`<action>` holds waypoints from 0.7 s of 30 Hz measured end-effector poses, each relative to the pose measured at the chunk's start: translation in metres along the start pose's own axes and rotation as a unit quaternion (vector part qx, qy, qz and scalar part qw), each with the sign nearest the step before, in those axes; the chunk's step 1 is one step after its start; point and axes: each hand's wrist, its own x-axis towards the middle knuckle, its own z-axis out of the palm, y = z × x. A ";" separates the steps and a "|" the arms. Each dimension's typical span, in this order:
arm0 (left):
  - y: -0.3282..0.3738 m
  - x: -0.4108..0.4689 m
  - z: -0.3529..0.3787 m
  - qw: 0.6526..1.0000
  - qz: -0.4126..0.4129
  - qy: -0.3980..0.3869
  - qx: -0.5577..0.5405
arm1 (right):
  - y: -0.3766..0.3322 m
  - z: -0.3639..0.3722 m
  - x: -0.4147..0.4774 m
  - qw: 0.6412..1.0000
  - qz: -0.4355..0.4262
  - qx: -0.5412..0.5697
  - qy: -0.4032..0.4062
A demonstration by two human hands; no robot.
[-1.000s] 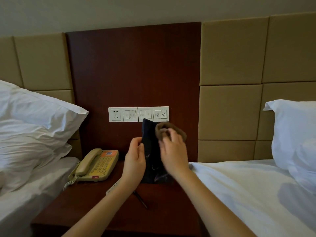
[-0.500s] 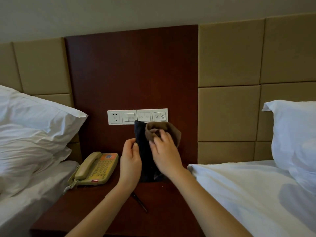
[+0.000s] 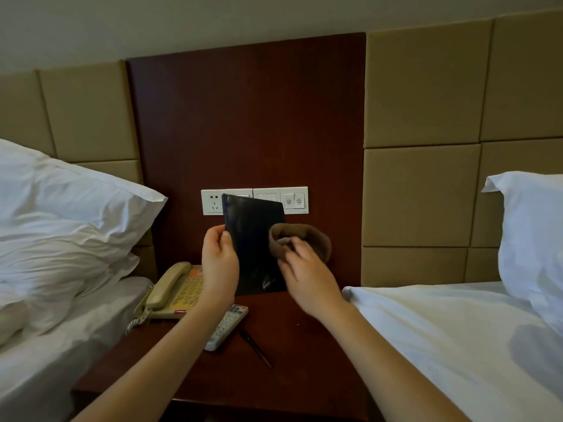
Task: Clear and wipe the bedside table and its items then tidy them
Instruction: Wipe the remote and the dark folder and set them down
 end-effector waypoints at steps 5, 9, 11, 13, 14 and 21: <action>0.003 0.011 0.007 0.997 -0.023 0.066 -0.019 | -0.030 0.015 -0.014 0.995 -0.066 -0.056 0.046; -0.006 0.020 0.002 0.983 -0.096 0.135 -0.074 | -0.041 0.024 -0.025 0.992 -0.119 0.011 0.028; -0.010 0.018 0.000 0.978 -0.116 0.151 -0.082 | -0.031 0.017 -0.020 0.994 -0.081 0.062 0.032; -0.012 0.016 0.000 0.977 -0.119 0.148 -0.099 | -0.018 0.011 -0.014 0.997 -0.040 0.042 0.048; -0.012 0.015 0.001 0.977 -0.118 0.143 -0.104 | -0.011 0.010 -0.011 0.998 -0.021 0.019 0.052; -0.014 0.015 0.006 0.967 -0.158 0.148 -0.132 | -0.033 0.022 -0.035 0.996 -0.051 -0.040 0.060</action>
